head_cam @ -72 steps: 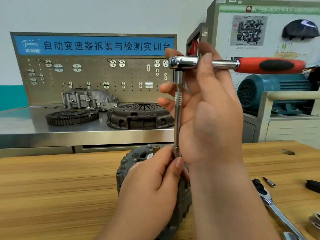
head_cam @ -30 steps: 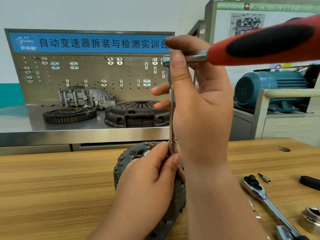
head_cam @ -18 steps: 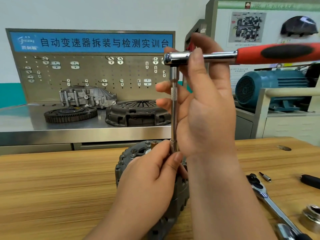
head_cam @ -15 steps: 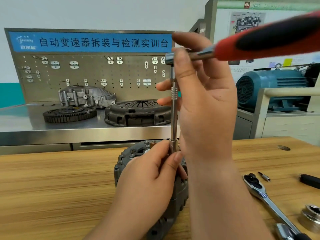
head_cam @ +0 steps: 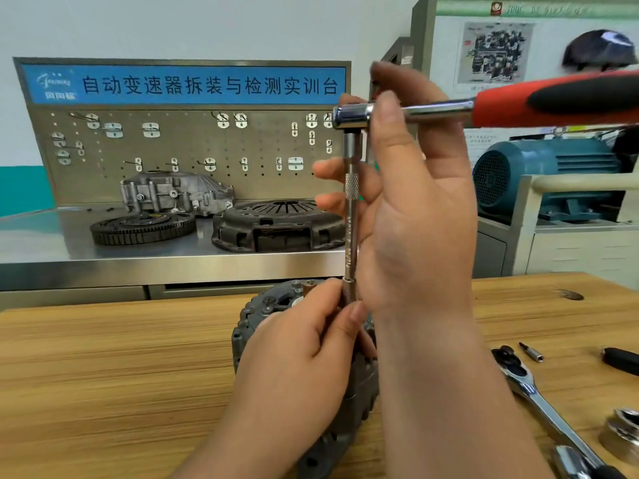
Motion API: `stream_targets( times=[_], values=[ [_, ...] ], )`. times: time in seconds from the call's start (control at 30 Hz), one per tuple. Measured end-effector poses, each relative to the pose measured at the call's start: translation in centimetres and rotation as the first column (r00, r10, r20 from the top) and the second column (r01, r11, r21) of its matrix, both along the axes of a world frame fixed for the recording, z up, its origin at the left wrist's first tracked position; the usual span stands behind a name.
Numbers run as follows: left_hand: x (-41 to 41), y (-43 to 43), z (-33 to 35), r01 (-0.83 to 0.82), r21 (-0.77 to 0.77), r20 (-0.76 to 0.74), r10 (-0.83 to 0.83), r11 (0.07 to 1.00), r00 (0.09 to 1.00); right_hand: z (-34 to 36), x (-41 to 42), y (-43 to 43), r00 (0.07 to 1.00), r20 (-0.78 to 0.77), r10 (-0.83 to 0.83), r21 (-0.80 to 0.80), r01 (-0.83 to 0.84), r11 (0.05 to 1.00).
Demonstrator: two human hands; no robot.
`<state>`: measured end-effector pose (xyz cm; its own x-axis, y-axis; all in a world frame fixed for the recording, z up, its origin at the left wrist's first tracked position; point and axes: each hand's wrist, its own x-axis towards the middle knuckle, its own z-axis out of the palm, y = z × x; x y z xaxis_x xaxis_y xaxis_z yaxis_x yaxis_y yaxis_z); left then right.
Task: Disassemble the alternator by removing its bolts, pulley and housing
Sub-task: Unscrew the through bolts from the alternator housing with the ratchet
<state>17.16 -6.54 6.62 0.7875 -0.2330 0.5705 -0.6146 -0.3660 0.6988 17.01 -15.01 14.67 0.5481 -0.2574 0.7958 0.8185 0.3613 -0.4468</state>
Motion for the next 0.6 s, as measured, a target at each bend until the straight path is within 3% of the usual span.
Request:
stream_targets(
  times=[0.07, 0.17, 0.47, 0.6],
  values=[
    [0.03, -0.08, -0.02, -0.013, -0.005, 0.003, 0.013, 1.000, 1.000, -0.03, -0.05, 0.07, 0.996, 0.036, -0.078, -0.042, 0.079, 0.996],
    [0.02, -0.07, -0.05, -0.017, 0.006, 0.015, 0.017, 1.000, 1.000, -0.07, -0.08, 0.18, 0.997, 0.023, -0.072, -0.028, 0.073, 0.997],
    [-0.20, 0.27, -0.13, 0.017, 0.015, 0.041, -0.017, 1.000, 0.999, 0.16, -0.10, -0.23, 0.975, -0.068, 0.210, 0.072, -0.205, 0.976],
    [-0.01, 0.00, -0.01, 0.013, -0.003, 0.000, -0.013, 1.000, 1.000, 0.12, -0.07, -0.26, 0.999, 0.023, -0.040, -0.031, 0.041, 0.999]
  ],
)
